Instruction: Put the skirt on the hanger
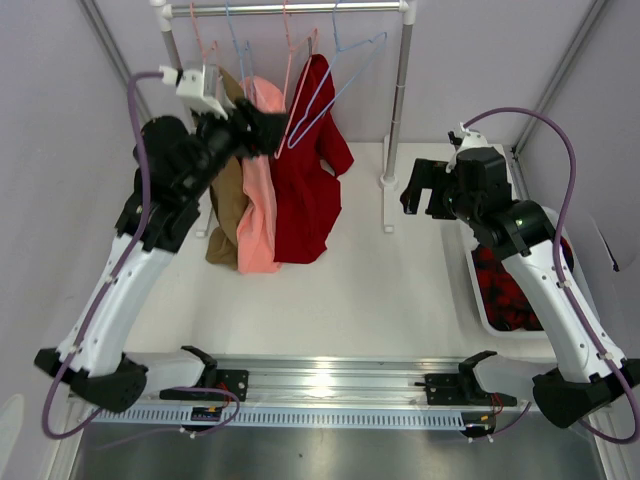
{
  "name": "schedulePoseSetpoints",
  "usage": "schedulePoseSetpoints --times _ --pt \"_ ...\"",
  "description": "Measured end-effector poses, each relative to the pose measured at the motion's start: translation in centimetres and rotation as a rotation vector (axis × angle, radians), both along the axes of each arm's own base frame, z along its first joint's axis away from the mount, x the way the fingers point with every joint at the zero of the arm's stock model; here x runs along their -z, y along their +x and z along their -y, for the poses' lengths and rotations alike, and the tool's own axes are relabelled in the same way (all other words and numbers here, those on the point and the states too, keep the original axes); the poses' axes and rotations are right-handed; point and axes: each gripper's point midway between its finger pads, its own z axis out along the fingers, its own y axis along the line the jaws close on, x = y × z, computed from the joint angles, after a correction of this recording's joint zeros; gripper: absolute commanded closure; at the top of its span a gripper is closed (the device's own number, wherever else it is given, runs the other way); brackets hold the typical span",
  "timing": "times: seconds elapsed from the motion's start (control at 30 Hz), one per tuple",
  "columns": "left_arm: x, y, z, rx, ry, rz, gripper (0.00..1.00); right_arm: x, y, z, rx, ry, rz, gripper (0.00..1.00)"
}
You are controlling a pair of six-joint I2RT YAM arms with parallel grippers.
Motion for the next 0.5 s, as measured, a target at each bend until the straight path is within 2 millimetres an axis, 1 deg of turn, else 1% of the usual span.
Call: schedulePoseSetpoints --times 0.03,0.07,0.1,0.17,0.27,0.37,0.43,0.5 --pt "0.9 -1.5 0.2 0.026 0.010 -0.017 0.21 0.1 -0.2 0.2 0.003 0.000 0.000 0.01" --pt "2.4 -3.4 0.2 0.060 0.025 -0.040 0.21 0.2 -0.5 0.3 0.005 -0.001 0.000 0.01" --pt "3.2 -4.4 0.5 0.081 0.033 -0.054 0.21 0.3 -0.9 0.5 0.007 -0.002 -0.001 0.01" --pt "6.2 -7.0 0.2 0.113 0.069 -0.106 0.21 0.6 -1.6 0.9 0.009 0.000 0.004 0.01" --pt "10.0 -9.6 -0.7 0.134 0.105 -0.169 0.21 1.0 -2.7 1.5 0.013 0.003 0.009 0.01" --pt "14.5 -11.6 -1.7 0.145 0.150 -0.239 0.20 1.6 -3.5 1.8 0.018 0.007 0.005 0.00" --pt "16.5 -12.6 -2.1 0.151 0.167 -0.264 0.19 2.0 -3.6 2.0 0.026 0.007 -0.004 0.01" --pt "17.8 -13.2 -2.5 0.153 0.179 -0.283 0.19 2.3 -3.6 2.1 0.036 0.003 -0.011 0.01"
